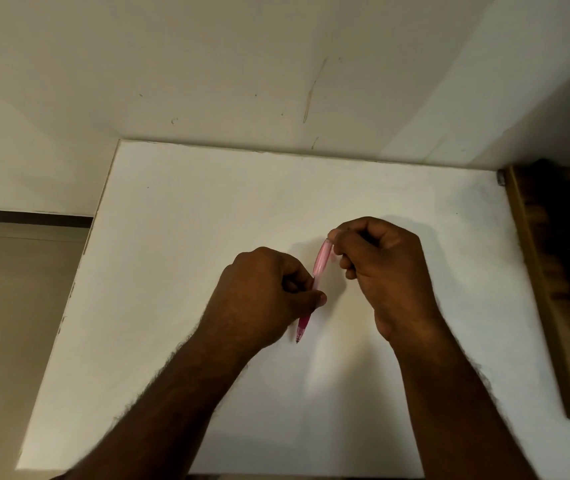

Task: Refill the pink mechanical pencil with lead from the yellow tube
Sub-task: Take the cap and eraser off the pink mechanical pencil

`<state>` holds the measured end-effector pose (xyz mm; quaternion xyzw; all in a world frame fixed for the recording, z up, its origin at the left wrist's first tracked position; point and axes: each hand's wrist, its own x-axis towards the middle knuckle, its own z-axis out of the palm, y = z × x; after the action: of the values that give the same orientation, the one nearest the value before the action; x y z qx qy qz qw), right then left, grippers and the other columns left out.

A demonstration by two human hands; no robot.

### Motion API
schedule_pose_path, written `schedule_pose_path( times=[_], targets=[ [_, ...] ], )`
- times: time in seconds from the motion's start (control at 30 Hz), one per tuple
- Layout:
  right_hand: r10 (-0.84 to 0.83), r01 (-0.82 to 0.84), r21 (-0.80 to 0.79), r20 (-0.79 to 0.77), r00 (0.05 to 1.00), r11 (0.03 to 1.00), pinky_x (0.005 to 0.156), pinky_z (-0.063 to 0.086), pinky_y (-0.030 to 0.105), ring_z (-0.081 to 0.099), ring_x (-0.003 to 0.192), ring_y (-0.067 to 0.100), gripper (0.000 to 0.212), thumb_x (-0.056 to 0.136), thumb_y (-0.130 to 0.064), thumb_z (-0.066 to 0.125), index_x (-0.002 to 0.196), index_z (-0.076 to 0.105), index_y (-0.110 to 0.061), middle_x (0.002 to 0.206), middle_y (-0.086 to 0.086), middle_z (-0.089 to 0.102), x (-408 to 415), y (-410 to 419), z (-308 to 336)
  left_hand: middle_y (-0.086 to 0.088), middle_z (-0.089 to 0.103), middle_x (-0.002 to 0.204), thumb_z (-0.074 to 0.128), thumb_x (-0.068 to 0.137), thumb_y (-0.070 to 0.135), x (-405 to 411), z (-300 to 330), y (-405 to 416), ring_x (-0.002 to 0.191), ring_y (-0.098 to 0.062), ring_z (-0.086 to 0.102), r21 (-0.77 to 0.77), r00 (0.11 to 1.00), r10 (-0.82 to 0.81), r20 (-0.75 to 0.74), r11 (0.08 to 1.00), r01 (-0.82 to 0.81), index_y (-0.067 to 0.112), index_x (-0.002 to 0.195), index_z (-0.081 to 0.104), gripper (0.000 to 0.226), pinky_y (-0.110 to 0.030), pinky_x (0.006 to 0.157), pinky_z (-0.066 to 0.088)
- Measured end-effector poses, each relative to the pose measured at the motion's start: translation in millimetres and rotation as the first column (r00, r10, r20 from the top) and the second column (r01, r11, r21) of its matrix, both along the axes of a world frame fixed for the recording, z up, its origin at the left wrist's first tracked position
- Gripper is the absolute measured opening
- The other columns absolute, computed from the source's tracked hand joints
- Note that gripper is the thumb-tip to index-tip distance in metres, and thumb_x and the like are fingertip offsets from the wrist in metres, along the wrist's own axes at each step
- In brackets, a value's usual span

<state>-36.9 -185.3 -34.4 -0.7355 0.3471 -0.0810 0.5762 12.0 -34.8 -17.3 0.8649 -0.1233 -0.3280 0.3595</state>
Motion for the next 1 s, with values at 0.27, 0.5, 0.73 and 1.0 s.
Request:
schedule_pose_path(
  times=[0.27, 0.5, 0.73, 1.0],
  targets=[
    [-0.094, 0.093, 0.023, 0.039, 0.995, 0.995, 0.059, 0.052, 0.021, 0.064, 0.057, -0.001, 0.02, 0.088, -0.017, 0.071, 0.072, 0.075, -0.026, 0.063, -0.011, 0.071, 1, 1, -3, 0.006, 0.075, 0.067, 0.086, 0.072, 0.04, 2, -2, 1, 0.067, -0.015, 0.072, -0.035, 0.999, 0.026, -0.023, 0.999, -0.027, 0.022, 0.079, 0.079, 0.02, -0.04, 0.074, 0.062],
    [-0.191, 0.179, -0.204, -0.042, 0.981, 0.963, 0.069, 0.059, 0.039, 0.067, 0.064, 0.015, 0.016, 0.087, -0.026, 0.074, 0.072, 0.074, -0.019, 0.064, -0.005, 0.07, -5, -14, -13, 0.008, 0.074, 0.068, 0.086, 0.072, 0.042, 0, -4, 2, 0.069, -0.011, 0.071, 0.021, 0.999, -0.015, -0.04, 1.0, 0.016, 0.023, 0.078, 0.078, 0.021, -0.029, 0.067, 0.057],
    [-0.104, -0.076, -0.618, -0.249, 0.963, 0.782, 0.055, 0.03, 0.017, 0.052, 0.057, 0.008, 0.022, 0.09, -0.036, 0.072, 0.073, 0.068, -0.022, 0.063, -0.013, 0.057, -4, -6, -23, 0.005, 0.075, 0.069, 0.086, 0.072, 0.043, 1, -3, 0, 0.07, -0.014, 0.072, 0.051, 0.999, 0.002, -0.046, 0.999, 0.0, 0.022, 0.078, 0.078, 0.022, -0.036, 0.076, 0.061],
    [-0.053, 0.038, -0.176, -0.082, 0.995, 0.984, 0.06, 0.058, 0.032, 0.074, 0.063, 0.016, 0.015, 0.086, -0.033, 0.079, 0.075, 0.078, -0.022, 0.066, -0.003, 0.076, -15, -20, 6, 0.004, 0.075, 0.067, 0.086, 0.072, 0.041, 2, -4, 2, 0.067, -0.016, 0.072, 0.031, 0.996, 0.064, -0.057, 0.998, -0.062, 0.02, 0.074, 0.079, 0.022, -0.033, 0.071, 0.06]
  ],
)
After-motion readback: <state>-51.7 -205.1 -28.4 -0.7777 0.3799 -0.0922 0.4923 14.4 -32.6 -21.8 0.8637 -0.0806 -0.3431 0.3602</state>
